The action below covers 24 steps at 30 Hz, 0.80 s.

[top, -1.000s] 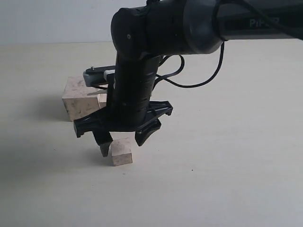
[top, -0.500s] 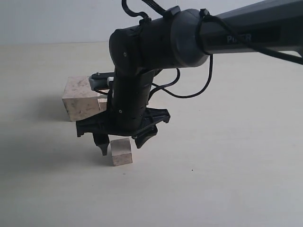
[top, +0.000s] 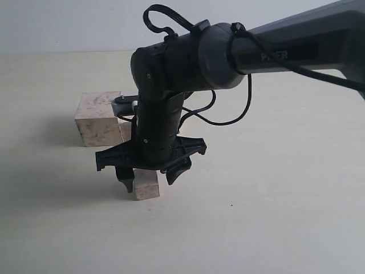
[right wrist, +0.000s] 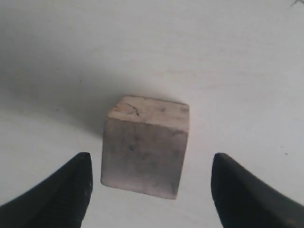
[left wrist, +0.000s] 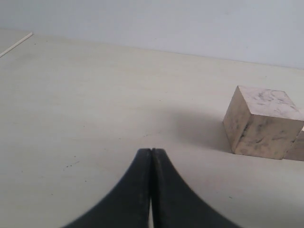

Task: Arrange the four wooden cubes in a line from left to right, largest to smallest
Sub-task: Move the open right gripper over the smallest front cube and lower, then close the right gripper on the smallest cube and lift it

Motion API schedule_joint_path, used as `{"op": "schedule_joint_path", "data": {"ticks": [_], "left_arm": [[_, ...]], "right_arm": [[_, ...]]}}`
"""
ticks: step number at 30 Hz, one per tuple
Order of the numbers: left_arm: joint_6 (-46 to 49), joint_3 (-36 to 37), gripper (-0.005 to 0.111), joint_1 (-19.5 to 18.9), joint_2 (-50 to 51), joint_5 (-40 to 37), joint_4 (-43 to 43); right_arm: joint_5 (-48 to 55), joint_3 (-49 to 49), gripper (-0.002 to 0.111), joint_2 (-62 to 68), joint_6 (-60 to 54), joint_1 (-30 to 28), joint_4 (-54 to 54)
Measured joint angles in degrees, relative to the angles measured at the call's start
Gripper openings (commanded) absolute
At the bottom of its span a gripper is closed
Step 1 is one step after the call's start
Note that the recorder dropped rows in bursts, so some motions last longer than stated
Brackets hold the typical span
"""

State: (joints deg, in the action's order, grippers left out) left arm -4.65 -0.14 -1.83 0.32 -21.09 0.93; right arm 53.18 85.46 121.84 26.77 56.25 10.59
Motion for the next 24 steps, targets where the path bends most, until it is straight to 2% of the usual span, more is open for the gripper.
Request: {"op": "schedule_joint_path", "data": {"ticks": [3, 6, 13, 19, 24], "left_arm": [[0.0, 0.0, 0.0, 0.0, 0.0, 0.0, 0.0], [0.0, 0.0, 0.0, 0.0, 0.0, 0.0, 0.0], [0.0, 0.0, 0.0, 0.0, 0.0, 0.0, 0.0], [0.0, 0.0, 0.0, 0.0, 0.0, 0.0, 0.0], [0.0, 0.0, 0.0, 0.0, 0.0, 0.0, 0.0]], "right_arm": [[0.0, 0.0, 0.065, 0.31, 0.1, 0.0, 0.0], [-0.1, 0.0, 0.054, 0.25, 0.1, 0.0, 0.0], [0.43, 0.0, 0.002, 0.25, -1.61, 0.0, 0.0], [6.51, 0.0, 0.0, -0.78, -12.93, 0.0, 2.92], [14.1, 0.0, 0.0, -7.15, -23.67, -1.89, 3.79]]}}
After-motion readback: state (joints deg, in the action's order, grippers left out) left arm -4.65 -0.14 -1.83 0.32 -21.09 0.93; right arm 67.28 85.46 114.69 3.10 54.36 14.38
